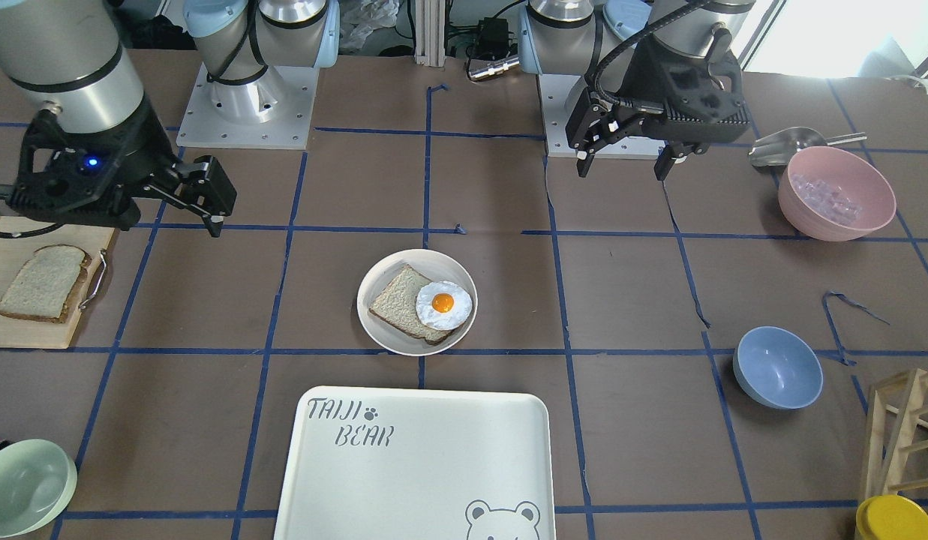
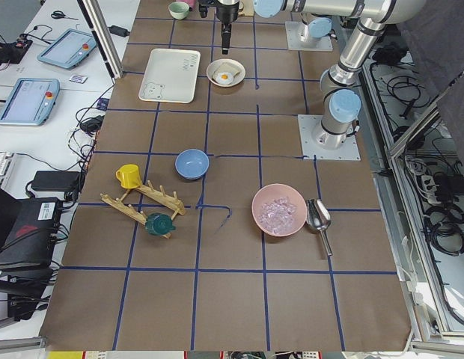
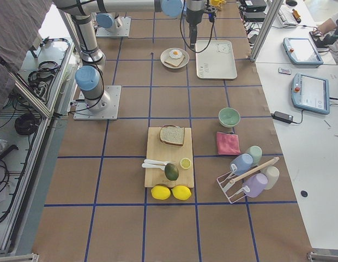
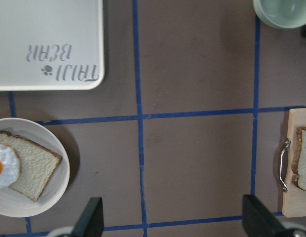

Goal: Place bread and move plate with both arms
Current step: 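Move the right gripper down to the bread slice on the wooden board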

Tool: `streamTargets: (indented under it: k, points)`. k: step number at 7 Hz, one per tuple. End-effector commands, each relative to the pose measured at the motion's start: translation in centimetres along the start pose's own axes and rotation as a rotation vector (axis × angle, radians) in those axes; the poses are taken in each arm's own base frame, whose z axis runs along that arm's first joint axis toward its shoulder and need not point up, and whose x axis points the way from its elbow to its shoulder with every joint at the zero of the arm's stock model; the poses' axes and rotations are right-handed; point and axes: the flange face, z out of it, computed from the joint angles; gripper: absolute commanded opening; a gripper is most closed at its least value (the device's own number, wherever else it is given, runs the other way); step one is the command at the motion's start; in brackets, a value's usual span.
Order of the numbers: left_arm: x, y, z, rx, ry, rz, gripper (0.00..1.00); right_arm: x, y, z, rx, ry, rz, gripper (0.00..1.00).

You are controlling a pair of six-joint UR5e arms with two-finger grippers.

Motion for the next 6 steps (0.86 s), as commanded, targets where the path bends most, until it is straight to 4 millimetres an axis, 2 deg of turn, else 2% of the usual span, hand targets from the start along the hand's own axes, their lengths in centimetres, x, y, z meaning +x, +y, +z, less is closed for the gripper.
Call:
streamTargets:
  k: [1, 2, 3, 4, 5, 6]
  points:
    - [0.0, 0.1, -0.2, 0.002, 0.001, 0.001, 1.00, 11.8, -1.0, 7.9, -0.041, 0.058, 0.139, 1.00]
    - [0.0, 0.1, -0.2, 0.002, 0.003, 0.001, 1.00, 14.1, -0.3, 11.9, -0.011, 0.146, 0.139, 1.00]
    - [0.0, 0.1, -0.2, 0.004, 0.003, 0.002, 1.00, 18.3, 0.4, 15.3, 0.001, 0.235, 0.139, 1.00]
    - [0.0, 0.1, -0.2, 0.004, 0.003, 0.002, 1.00, 22.2, 1.2, 19.8, -0.002, 0.235, 0.142, 1.00]
    - [0.0, 0.1, -0.2, 0.002, 0.003, 0.002, 1.00, 24.0, 2.0, 23.0, -0.017, 0.235, 0.109, 1.00]
    - [0.0, 0.1, -0.2, 0.002, 0.003, 0.002, 1.00, 24.7, 2.5, 24.7, -0.039, 0.227, 0.074, 1.00]
